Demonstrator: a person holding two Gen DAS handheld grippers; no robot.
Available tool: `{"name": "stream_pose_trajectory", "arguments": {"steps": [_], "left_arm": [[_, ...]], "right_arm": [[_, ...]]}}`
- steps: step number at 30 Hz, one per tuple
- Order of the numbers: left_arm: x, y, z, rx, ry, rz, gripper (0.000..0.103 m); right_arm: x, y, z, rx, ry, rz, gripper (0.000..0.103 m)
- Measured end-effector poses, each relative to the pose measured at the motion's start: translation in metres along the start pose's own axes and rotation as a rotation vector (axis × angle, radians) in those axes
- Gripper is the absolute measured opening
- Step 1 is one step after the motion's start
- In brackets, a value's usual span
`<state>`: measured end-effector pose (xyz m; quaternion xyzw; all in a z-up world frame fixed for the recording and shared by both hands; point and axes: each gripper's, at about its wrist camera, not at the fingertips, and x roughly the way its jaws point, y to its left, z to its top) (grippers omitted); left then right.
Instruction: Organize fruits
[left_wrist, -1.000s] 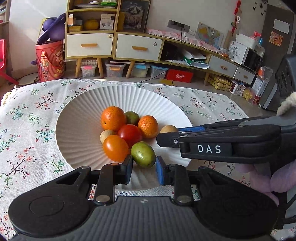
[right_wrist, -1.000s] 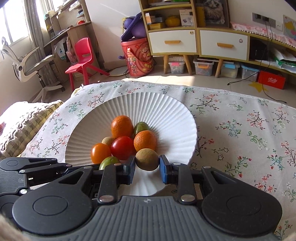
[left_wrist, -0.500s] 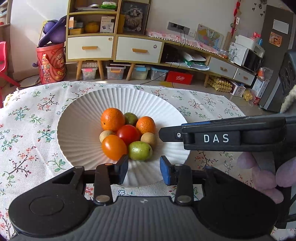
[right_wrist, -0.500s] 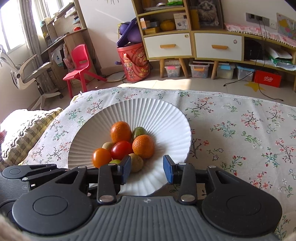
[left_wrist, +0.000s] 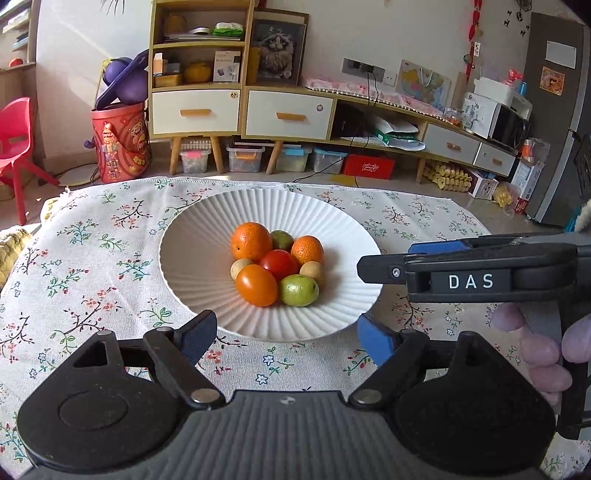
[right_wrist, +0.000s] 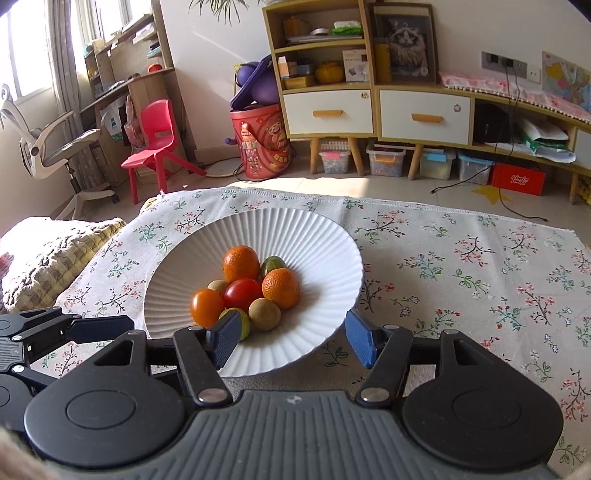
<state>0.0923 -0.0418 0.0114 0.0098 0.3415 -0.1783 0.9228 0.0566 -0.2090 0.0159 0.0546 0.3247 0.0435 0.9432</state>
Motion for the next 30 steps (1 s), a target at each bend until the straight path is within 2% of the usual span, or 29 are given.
{"name": "stream_pose_trajectory", "arguments": {"steps": [5, 8, 10, 12, 19, 22, 30], "left_arm": [[-0.007, 0.005, -0.003, -0.012, -0.003, 0.023, 0.083], [-0.009, 0.006, -0.007, -0.017, -0.003, 0.043, 0.087], [-0.011, 0.008, -0.012, -0.029, -0.004, 0.058, 0.089], [-0.014, 0.008, -0.017, -0.042, 0.002, 0.072, 0.092], [-0.019, 0.009, -0.031, -0.067, 0.036, 0.105, 0.092], [-0.022, 0.009, -0.033, -0.071, 0.048, 0.123, 0.092], [-0.029, 0.011, -0.042, -0.120, 0.085, 0.195, 0.092]], "right_arm": [[-0.014, 0.002, -0.007, 0.013, -0.015, -0.016, 0.069], [-0.019, 0.004, -0.009, 0.015, -0.026, -0.034, 0.075], [-0.021, 0.005, -0.012, 0.021, -0.039, -0.058, 0.084], [-0.022, 0.007, -0.015, 0.032, -0.040, -0.071, 0.087], [-0.032, 0.013, -0.027, 0.033, -0.033, -0.148, 0.097], [-0.037, 0.014, -0.032, 0.039, -0.033, -0.179, 0.101], [-0.042, 0.013, -0.047, 0.082, 0.017, -0.238, 0.102]]}}
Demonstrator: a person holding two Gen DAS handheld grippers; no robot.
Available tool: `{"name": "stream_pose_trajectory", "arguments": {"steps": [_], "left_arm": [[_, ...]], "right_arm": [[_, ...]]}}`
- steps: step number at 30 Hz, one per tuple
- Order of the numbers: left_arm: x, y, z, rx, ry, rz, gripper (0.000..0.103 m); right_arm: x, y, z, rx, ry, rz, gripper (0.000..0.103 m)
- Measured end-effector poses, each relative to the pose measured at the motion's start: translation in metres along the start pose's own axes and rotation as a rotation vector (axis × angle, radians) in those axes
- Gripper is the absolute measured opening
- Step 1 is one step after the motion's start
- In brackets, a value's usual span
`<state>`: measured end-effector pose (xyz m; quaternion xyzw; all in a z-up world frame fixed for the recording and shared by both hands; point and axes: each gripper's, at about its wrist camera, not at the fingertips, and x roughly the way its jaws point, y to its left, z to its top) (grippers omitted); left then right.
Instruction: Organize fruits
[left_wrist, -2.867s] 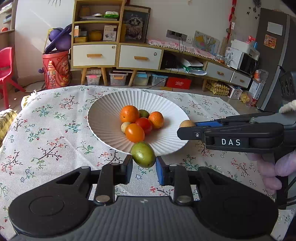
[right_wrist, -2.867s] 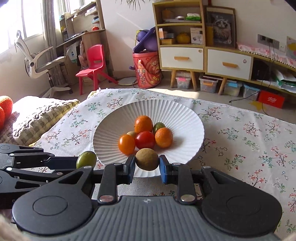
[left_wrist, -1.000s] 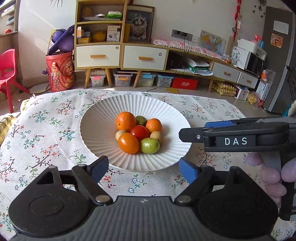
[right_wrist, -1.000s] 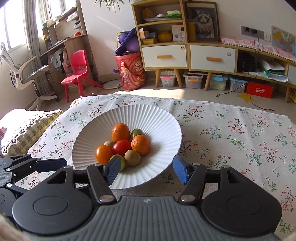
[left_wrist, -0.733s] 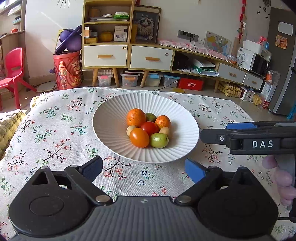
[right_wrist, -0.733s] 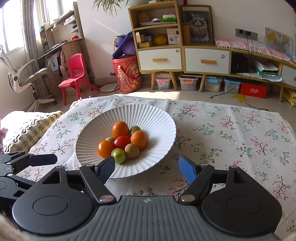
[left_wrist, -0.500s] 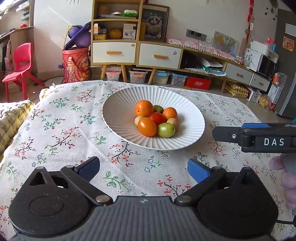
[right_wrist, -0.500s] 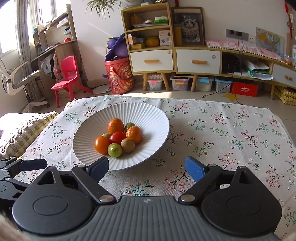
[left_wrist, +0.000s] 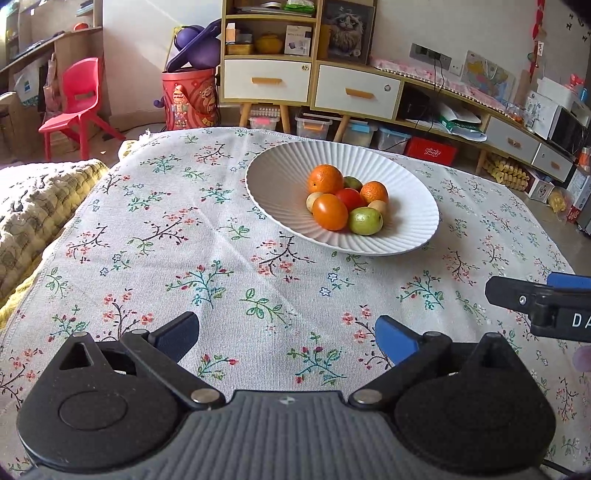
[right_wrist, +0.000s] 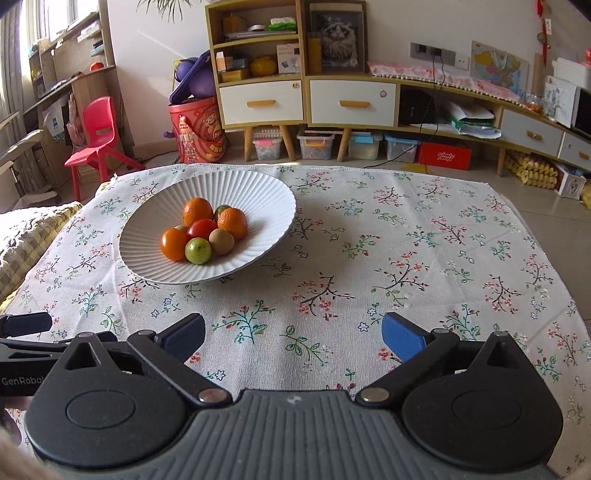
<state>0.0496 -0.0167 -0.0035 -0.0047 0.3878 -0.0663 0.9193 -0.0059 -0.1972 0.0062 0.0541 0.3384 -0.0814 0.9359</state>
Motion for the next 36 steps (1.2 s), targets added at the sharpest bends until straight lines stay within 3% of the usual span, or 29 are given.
{"name": "stream_pose_trajectory", "arguments": {"steps": [19, 36], "left_arm": [[-0.018, 0.013, -0.001, -0.021, 0.008, 0.075, 0.092], [-0.018, 0.011, -0.001, 0.001, 0.012, 0.074, 0.092]], "right_arm": [[0.003, 0.021, -0.008, -0.078, 0.007, -0.026, 0.102], [0.006, 0.028, -0.011, -0.097, 0.028, -0.054, 0.102]]}}
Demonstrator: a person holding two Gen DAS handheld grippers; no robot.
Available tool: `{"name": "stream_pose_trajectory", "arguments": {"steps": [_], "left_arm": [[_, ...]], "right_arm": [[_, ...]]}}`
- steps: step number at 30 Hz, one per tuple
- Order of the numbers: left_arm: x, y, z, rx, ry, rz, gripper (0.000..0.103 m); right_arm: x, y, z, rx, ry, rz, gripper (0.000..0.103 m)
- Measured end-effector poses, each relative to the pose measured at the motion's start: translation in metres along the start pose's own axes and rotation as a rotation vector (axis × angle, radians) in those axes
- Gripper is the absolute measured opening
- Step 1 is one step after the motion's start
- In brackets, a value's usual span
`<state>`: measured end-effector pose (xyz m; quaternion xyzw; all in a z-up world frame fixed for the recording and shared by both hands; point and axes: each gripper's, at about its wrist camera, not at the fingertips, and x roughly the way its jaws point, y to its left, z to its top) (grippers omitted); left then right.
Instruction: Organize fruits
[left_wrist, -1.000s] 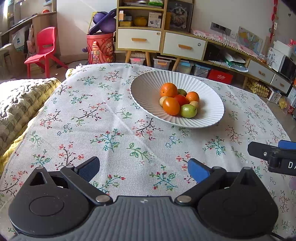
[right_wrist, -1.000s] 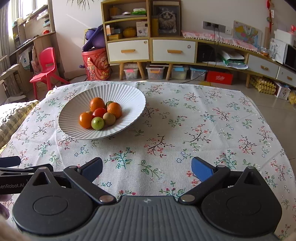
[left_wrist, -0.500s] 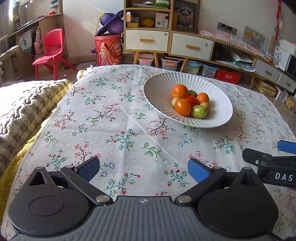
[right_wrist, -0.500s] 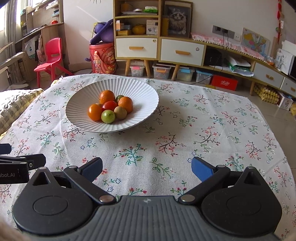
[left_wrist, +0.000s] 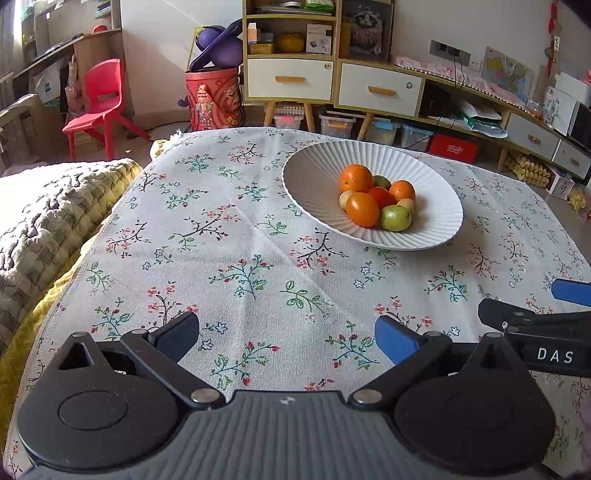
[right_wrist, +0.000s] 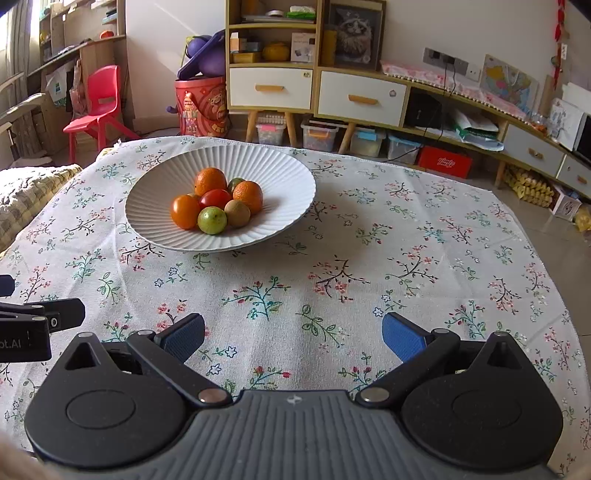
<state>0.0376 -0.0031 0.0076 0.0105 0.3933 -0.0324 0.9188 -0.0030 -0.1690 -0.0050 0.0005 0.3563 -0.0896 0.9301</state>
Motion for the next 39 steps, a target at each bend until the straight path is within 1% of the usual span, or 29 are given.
{"name": "stream_pose_trajectory", "arguments": {"steps": [7, 39], "left_arm": [[0.0024, -0.0016, -0.0011, 0.009, 0.011, -0.002, 0.092], [-0.0024, -0.0040, -0.0001, 0.009, -0.003, 0.002, 0.092]], "right_arm": [[0.0003, 0.0014, 0.0010, 0.005, 0.007, 0.007, 0.102], [0.0011, 0.0047, 0.0015, -0.005, 0.007, 0.012, 0.102]]}}
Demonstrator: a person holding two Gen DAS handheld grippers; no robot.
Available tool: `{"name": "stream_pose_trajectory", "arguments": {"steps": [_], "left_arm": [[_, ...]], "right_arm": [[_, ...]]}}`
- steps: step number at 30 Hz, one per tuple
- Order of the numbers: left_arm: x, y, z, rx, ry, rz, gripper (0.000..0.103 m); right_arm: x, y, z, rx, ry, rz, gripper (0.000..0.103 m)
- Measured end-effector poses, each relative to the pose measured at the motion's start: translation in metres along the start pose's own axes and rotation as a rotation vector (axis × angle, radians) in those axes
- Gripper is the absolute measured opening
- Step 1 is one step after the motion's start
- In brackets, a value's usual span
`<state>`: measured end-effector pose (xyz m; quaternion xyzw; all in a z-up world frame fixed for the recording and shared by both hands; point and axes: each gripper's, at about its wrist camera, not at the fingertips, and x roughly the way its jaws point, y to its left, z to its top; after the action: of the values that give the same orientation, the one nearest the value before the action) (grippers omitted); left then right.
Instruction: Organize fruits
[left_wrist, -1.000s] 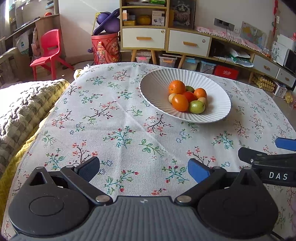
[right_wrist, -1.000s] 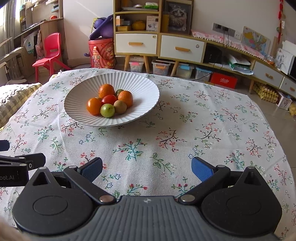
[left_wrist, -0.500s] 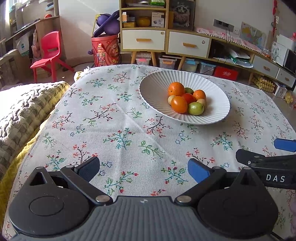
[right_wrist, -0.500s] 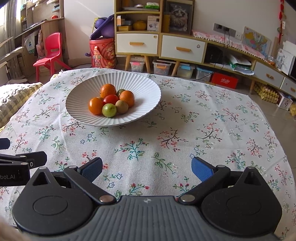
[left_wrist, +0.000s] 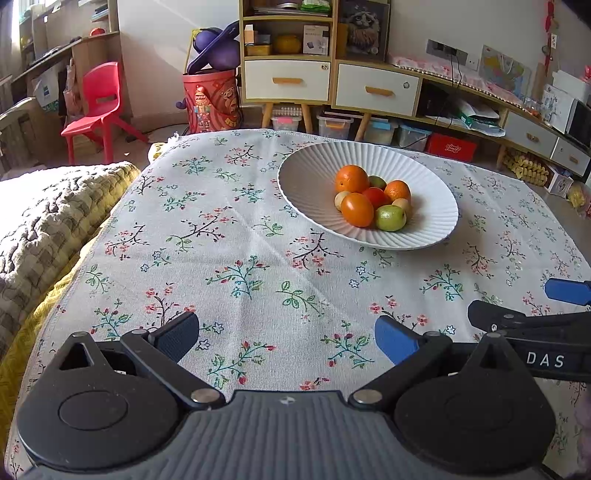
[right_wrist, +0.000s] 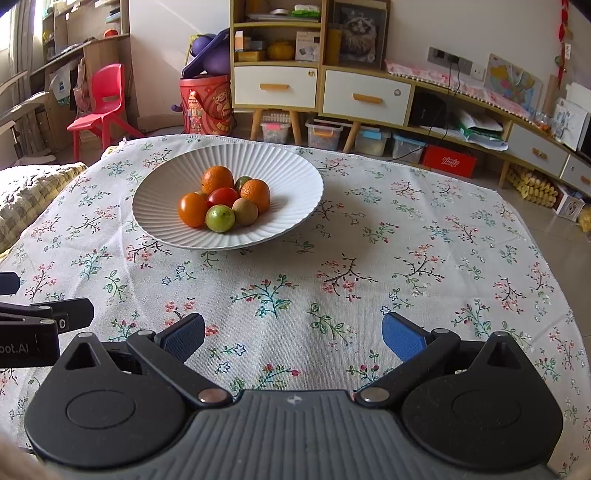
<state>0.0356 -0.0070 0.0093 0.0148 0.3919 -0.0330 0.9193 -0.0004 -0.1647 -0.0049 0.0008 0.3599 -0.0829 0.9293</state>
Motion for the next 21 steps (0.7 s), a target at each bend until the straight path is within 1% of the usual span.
{"name": "stream_pose_trajectory", "arguments": {"steps": [21], "left_arm": [[-0.0008, 0.0000, 0.0008, 0.007, -0.009, 0.008, 0.092]], "right_arm": [[-0.0006, 0.0008, 0.0007, 0.002, -0.002, 0.004, 0.102]]}}
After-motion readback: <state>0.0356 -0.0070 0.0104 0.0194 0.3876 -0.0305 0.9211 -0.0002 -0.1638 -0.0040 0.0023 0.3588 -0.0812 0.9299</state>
